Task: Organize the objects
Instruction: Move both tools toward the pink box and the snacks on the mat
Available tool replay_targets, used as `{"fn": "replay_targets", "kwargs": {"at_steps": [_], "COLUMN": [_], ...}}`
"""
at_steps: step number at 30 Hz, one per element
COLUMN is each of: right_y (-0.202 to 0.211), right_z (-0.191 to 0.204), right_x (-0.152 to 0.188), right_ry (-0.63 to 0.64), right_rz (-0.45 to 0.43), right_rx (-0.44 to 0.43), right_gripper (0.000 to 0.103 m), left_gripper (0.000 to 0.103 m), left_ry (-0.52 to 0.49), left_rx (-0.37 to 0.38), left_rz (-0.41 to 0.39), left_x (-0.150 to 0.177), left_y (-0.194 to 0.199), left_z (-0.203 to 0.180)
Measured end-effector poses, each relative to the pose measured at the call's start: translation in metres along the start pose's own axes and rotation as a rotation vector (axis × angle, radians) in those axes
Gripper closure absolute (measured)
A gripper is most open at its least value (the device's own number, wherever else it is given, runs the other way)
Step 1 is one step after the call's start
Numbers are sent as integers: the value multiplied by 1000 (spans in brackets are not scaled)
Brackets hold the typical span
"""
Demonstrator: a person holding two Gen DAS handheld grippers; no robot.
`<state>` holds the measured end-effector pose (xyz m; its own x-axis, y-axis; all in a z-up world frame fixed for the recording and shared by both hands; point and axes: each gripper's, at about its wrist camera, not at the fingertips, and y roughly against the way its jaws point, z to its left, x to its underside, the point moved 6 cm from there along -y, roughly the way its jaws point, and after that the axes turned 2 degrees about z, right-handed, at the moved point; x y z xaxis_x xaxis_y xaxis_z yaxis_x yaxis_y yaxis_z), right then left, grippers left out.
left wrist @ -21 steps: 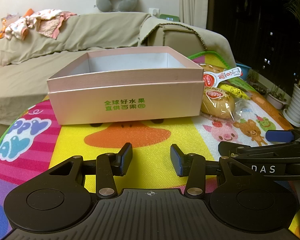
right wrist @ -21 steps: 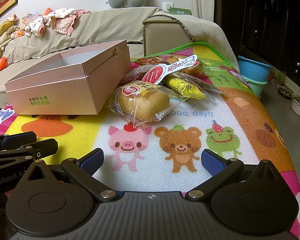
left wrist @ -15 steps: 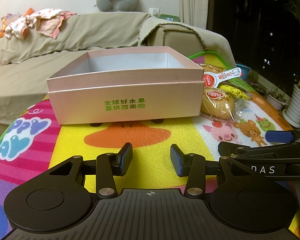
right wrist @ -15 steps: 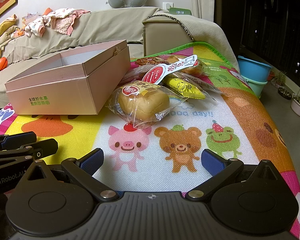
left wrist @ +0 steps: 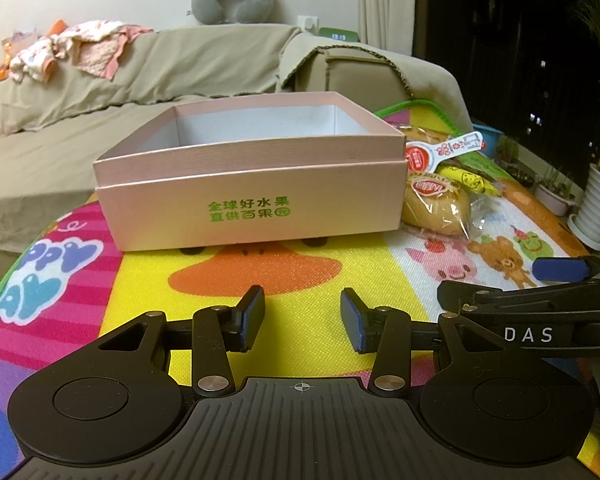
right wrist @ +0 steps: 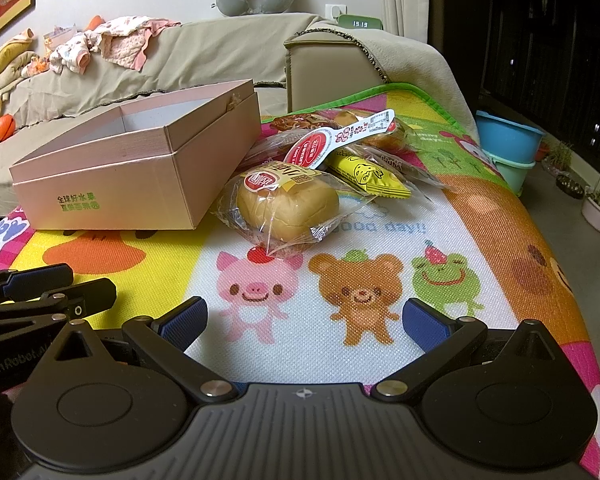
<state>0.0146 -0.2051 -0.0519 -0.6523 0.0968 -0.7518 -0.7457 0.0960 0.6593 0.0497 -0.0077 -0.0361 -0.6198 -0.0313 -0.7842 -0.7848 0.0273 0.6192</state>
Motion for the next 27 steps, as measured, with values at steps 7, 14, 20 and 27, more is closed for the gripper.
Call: {"fn": "replay_targets", "kwargs": {"at_steps": [7, 14, 20, 27], "right_y": [2, 3, 4, 20], "right_z": [2, 3, 3, 2], "right_x": [-3, -2, -4, -19], "right_ry": [32, 37, 40, 58], "right_rz": [70, 93, 108, 100], "right_rx": [-50, -35, -35, -61], "right_gripper": [0, 0, 0, 0], "left_gripper": [56, 56, 56, 61], "left_ry": [-2, -12, -15, 7], "left_rx": [-2, -10, -12, 32], "left_rz": [1, 2, 2, 13], "left_x": [0, 0, 0, -2], "left_y": [0, -1, 0, 4], "left_z": [-1, -1, -3, 6]}}
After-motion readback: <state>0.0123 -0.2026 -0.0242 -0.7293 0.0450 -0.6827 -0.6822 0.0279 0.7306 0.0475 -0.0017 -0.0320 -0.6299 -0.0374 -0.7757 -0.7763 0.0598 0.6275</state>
